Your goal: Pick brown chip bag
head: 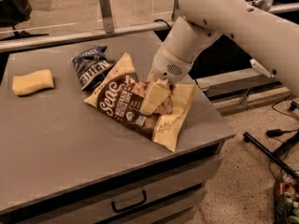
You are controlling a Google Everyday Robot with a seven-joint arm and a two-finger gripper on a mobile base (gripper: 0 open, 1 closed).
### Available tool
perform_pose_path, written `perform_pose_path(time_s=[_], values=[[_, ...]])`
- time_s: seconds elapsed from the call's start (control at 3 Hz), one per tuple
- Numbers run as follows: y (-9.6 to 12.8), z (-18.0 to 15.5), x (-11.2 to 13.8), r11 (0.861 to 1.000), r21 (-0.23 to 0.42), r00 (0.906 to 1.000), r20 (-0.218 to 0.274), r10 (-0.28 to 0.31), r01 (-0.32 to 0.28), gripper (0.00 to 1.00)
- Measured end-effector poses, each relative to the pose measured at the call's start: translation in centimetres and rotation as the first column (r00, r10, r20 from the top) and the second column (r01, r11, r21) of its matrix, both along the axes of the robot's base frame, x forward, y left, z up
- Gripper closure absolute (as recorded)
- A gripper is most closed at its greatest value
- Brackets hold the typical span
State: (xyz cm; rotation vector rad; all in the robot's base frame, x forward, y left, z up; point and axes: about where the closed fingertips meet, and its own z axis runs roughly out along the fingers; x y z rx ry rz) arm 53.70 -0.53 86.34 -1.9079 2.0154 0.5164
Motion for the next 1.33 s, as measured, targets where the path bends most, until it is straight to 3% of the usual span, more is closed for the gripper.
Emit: perform_pose_path(time_s=[0.33, 0.67, 1.0, 1.33], values=[[-1.1, 1.5, 0.8, 0.998, 0.053, 0.9998, -0.007, -0.02, 0.02, 1.0], [-4.4, 5.4, 2.0, 0.991, 0.122, 0.9985, 0.021, -0.05, 0.047, 1.0], [-7.4, 9.9, 2.8, 0.99, 0.135, 0.9969, 0.065, -0.044, 0.035, 1.0], [-7.7, 11.8, 3.2, 0.988, 0.15, 0.993, 0.105, -0.054, 0.038, 1.0]])
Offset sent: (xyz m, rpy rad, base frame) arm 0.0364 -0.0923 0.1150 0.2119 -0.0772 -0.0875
